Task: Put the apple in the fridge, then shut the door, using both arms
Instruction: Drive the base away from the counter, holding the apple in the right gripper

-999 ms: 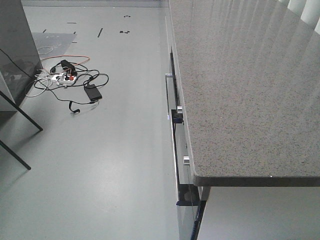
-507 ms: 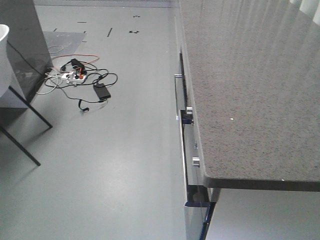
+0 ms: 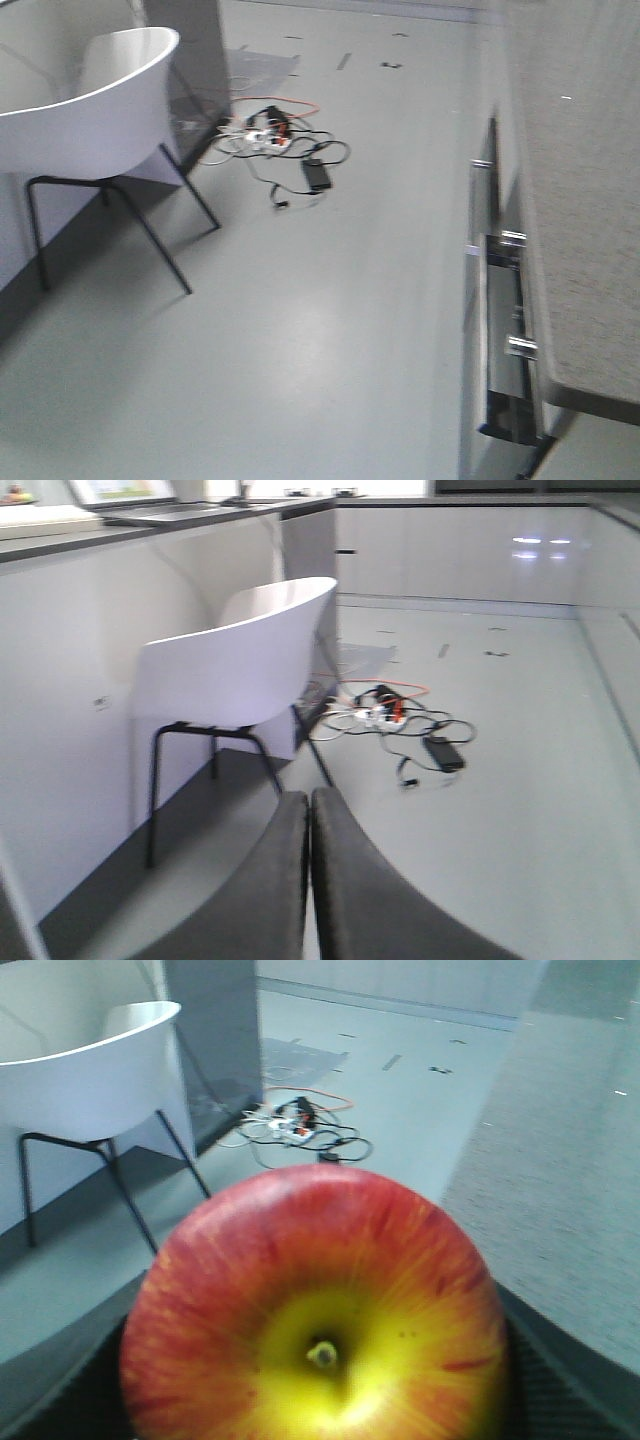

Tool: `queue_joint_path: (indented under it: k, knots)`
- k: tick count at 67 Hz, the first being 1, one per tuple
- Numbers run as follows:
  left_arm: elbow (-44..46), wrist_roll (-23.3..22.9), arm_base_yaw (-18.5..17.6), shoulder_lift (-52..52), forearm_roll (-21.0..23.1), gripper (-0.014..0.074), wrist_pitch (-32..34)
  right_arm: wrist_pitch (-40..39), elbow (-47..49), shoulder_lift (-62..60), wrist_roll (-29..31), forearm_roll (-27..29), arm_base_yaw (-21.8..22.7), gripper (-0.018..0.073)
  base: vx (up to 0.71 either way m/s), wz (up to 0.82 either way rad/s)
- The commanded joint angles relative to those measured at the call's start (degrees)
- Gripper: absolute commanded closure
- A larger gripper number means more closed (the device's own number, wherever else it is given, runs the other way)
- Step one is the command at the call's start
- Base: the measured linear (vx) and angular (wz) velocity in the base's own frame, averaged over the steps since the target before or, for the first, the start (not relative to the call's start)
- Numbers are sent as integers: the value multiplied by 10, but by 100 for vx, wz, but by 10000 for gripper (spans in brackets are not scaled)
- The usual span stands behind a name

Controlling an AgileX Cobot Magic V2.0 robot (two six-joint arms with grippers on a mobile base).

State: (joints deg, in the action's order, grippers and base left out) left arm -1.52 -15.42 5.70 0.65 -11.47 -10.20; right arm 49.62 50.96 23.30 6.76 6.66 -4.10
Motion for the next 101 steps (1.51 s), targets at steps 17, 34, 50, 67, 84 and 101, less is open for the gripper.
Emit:
queue_joint_path:
  k: [17,34,50,67,84,101]
  knots:
    - [-9,0,-2,9,3,604,40,-48,13,7,5,1,1,410,-5,60]
    - [-9,0,-2,9,3,604,40,-48,13,7,5,1,1,410,-4,51]
    - [-9,0,-2,9,3,604,40,-49,13,7,5,1,1,410,-3,39]
    - [-9,0,-2,9,3,604,40,-49,13,7,5,1,1,410,-2,40]
    - [-9,0,-2,9,3,604,40,-49,13,7,5,1,1,410,-2,45]
    - [-9,0,-2,9,3,604,40,-49,13,7,5,1,1,410,-2,50]
